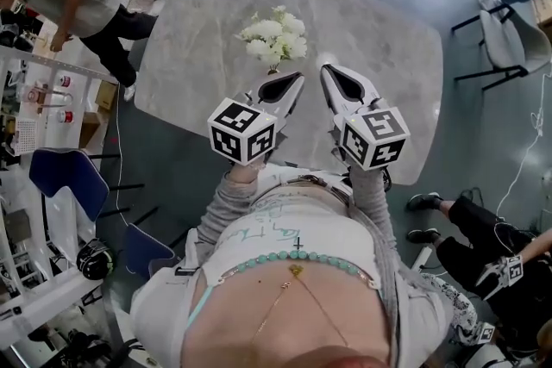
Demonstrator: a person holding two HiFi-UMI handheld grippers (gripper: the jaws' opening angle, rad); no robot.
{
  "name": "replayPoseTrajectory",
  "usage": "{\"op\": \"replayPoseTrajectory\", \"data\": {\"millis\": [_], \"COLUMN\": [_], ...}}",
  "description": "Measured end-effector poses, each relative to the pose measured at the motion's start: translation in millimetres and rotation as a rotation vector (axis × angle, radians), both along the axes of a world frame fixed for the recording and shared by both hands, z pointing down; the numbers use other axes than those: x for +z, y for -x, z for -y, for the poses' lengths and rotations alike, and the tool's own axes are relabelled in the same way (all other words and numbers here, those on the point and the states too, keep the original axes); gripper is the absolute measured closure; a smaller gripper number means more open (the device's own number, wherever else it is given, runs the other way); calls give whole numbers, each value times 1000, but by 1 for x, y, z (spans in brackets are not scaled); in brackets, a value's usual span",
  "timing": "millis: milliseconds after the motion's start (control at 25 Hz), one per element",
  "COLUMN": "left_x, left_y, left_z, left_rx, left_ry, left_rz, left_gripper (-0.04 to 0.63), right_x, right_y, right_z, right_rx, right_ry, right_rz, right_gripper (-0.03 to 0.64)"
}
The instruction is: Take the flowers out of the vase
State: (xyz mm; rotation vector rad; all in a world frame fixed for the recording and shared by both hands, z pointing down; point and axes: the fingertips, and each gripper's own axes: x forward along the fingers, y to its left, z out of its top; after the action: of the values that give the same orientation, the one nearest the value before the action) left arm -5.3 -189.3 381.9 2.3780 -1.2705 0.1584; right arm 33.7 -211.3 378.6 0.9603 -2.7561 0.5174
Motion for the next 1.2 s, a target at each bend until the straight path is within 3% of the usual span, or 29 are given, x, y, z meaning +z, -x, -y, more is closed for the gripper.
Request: {"op": "replayPoseTrajectory", "data": {"millis": [520, 920, 1200], "left_x": [5, 25, 44], "left_y": [62, 125, 148], "left_z": [7, 19, 24], "left_rx": [102, 197, 257], "left_ry": [17, 58, 79], "left_rz": [-12, 23, 46], "left_gripper": [594, 594, 594], "right_x": [10, 34, 63], "right_y": [32, 45, 62], "right_z": [11, 10, 4], "right_rx": [170, 380, 453], "right_ry": [25, 48, 83], "right_rz": [-22, -43, -53], "right_gripper": [589, 591, 589]}}
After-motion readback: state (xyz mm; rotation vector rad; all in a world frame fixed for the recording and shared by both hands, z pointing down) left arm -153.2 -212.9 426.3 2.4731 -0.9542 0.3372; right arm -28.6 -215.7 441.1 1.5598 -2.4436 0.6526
